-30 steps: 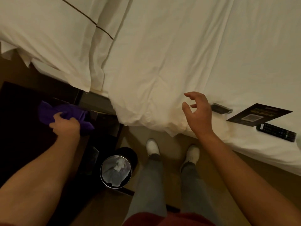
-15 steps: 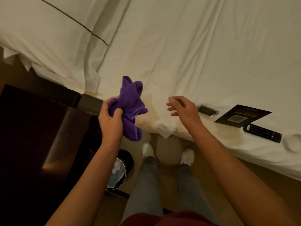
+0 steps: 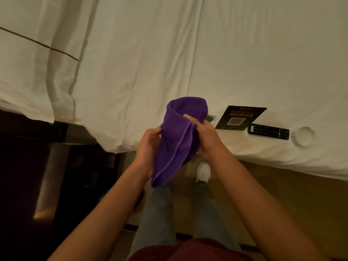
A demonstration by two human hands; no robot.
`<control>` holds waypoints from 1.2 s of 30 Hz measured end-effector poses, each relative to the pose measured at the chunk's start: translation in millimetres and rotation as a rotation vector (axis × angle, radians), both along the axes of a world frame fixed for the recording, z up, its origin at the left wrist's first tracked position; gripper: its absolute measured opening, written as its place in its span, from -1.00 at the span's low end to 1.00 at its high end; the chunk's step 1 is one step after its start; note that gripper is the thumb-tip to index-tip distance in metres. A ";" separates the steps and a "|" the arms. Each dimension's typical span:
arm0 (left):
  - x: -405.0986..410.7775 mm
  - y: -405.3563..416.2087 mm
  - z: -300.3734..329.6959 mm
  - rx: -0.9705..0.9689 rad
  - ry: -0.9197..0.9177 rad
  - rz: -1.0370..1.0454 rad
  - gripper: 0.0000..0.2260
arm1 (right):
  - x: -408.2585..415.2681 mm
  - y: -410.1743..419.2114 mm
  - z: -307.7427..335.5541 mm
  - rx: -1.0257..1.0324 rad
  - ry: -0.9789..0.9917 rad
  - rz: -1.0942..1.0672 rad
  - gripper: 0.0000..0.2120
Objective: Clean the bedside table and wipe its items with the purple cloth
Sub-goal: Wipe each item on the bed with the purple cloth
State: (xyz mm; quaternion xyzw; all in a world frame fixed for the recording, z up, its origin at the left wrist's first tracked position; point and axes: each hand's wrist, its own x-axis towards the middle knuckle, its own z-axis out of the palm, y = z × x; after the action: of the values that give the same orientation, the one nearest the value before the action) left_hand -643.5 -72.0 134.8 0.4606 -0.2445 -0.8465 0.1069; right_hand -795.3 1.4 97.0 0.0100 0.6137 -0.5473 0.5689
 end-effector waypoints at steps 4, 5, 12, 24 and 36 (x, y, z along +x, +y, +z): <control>-22.0 -7.4 -6.8 -0.158 -0.001 -0.264 -0.40 | -21.2 13.0 18.1 0.036 0.243 0.119 -0.53; -28.7 -11.4 -5.9 -0.217 -0.019 -0.302 -0.40 | -26.6 15.4 24.1 0.028 0.314 0.155 -0.55; -56.4 -24.6 -0.1 -0.471 -0.050 -0.639 -0.64 | -62.3 31.6 47.3 -0.019 0.436 0.154 -0.61; -94.9 -3.9 19.4 -0.943 -0.050 -0.702 -0.13 | -98.5 48.3 63.4 0.118 0.251 0.186 -0.54; -103.4 24.3 16.8 -0.441 0.014 -0.594 -0.50 | -105.1 74.9 49.2 -0.255 -0.127 -0.102 -0.62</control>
State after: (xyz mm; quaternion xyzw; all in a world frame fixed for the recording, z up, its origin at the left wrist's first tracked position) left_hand -746.8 -47.8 151.7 0.3297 -0.5434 -0.7707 -0.0451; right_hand -900.4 76.3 146.2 0.0035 0.5007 -0.6472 0.5747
